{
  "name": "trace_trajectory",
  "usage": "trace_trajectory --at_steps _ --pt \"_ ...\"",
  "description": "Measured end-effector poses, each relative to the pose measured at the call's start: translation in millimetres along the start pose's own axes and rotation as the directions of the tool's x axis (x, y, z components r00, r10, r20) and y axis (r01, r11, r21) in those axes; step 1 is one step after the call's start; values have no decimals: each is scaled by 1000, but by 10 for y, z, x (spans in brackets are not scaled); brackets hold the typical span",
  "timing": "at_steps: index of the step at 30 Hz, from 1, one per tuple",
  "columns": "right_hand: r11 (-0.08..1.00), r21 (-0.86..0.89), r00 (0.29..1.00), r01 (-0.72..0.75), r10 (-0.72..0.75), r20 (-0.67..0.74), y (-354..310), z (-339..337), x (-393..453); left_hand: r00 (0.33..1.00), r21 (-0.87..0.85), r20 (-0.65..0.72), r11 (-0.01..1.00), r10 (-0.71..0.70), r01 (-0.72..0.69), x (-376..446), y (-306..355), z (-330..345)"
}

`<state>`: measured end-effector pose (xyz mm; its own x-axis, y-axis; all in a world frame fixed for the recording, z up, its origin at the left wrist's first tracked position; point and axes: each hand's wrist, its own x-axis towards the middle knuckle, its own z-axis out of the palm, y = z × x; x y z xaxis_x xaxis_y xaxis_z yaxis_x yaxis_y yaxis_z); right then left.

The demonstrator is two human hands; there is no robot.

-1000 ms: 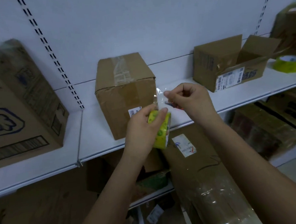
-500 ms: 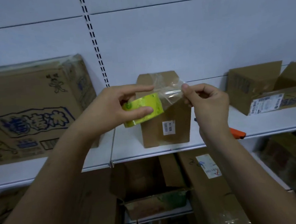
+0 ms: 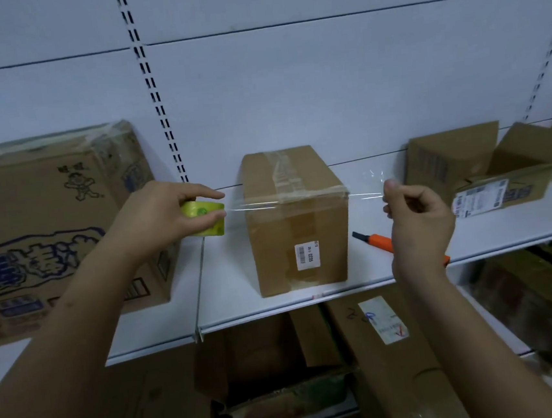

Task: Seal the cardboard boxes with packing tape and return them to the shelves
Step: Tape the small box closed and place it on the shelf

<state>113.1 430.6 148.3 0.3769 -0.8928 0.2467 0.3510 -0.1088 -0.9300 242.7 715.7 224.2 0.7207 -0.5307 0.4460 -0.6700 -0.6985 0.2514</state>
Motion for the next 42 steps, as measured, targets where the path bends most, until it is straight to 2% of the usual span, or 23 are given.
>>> trace_trajectory --at_steps 6,9,11,14,16,17,19,21,23,24,25,27,32,34,36,37,40,42 --pt "1000 2 1000 -22 22 -19 110 88 53 999 16 22 999 39 -40 156 -70 106" --pt "993 -42 994 -110 111 16 247 126 106 995 6 77 998 61 -61 188 -129 189" --pt "980 -105 982 -167 176 73 341 145 125 987 4 142 997 78 -79 205 -157 257" --pt "953 -213 943 -215 260 210 421 219 138 963 -114 239 989 121 -96 256 -137 392" --pt "917 -350 906 -192 303 295 444 262 192 947 -190 283 977 151 -99 285 -80 464" --pt "877 -461 905 -134 298 305 450 259 233 943 -207 292 973 157 -98 296 -63 486" --pt "792 -610 946 -4 200 254 423 189 304 944 -245 288 965 162 -91 323 -33 511" --pt "799 -587 983 128 -24 181 332 73 284 947 -292 279 954 160 -75 329 22 553" --pt "800 -501 943 332 -285 170 256 37 226 956 -335 233 937 180 -95 328 130 630" --pt "764 -487 906 423 -361 221 245 58 201 958 -357 206 927 198 -115 328 191 675" --pt "730 -480 874 486 -390 291 264 97 191 959 -378 191 918 207 -123 331 249 710" --pt "710 -498 861 499 -342 376 289 172 180 961 -402 189 909 200 -111 347 319 752" --pt "609 -574 829 548 -302 471 294 210 304 964 -437 190 895 187 -87 338 338 796" --pt "492 -649 814 580 -356 459 330 237 323 964 -472 198 879 177 -64 340 365 796" --pt "344 -671 739 657 -470 482 381 317 255 967 -502 191 863 167 -50 328 419 805" --pt "314 -652 700 691 -514 495 412 363 212 970 -536 183 844 160 -38 306 451 825" --pt "354 -552 637 754 -600 485 448 464 130 978 -652 174 758 113 28 228 538 905" --pt "284 -471 529 835 -650 545 456 523 69 983 -660 154 751 99 27 217 552 951"
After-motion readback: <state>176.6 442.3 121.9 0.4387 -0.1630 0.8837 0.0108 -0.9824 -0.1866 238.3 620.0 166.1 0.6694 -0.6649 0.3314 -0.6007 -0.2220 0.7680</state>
